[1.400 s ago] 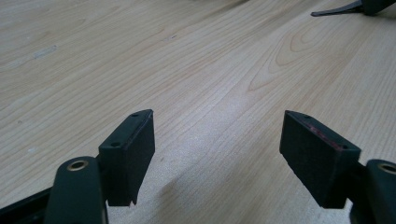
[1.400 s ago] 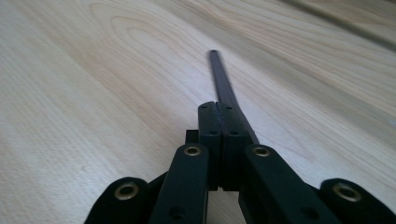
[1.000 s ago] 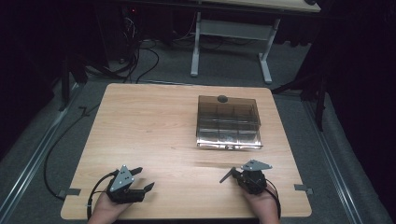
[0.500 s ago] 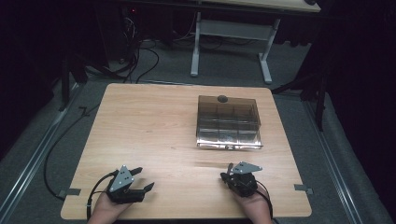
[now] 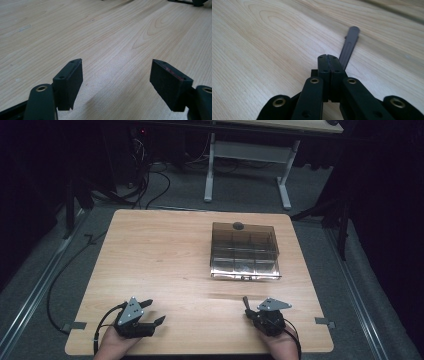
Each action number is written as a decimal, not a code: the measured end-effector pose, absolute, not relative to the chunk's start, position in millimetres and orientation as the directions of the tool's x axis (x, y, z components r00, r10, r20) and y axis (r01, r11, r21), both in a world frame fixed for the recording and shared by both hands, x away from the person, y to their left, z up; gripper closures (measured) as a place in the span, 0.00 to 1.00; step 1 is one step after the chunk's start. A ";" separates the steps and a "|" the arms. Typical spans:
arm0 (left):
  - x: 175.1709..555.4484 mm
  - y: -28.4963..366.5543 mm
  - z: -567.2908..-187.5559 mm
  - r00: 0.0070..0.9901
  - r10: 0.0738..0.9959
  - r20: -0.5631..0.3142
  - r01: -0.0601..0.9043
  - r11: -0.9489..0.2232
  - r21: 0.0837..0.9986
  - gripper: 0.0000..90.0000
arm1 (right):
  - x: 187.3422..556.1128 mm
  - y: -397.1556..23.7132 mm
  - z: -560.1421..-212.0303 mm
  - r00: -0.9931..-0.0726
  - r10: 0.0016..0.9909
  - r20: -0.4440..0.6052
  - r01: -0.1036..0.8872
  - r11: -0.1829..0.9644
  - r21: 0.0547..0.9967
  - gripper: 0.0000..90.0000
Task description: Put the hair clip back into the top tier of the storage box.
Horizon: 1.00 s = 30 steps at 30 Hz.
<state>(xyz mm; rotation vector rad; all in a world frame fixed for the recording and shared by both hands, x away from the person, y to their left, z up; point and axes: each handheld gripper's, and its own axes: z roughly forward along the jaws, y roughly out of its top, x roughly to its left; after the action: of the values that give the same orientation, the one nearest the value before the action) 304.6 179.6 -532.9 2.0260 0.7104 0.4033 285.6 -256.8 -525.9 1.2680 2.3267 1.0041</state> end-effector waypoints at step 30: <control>302.4 181.0 -532.6 0.758 0.652 0.018 0.310 -0.384 0.870 0.35 | 301.6 -294.8 -504.3 -0.381 0.918 0.105 0.689 0.207 0.695 0.94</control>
<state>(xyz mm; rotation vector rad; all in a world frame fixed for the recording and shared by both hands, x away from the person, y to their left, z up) 302.4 181.0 -532.6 1.9894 0.7265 0.4470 301.6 -294.8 -504.3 1.5067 2.1558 0.9677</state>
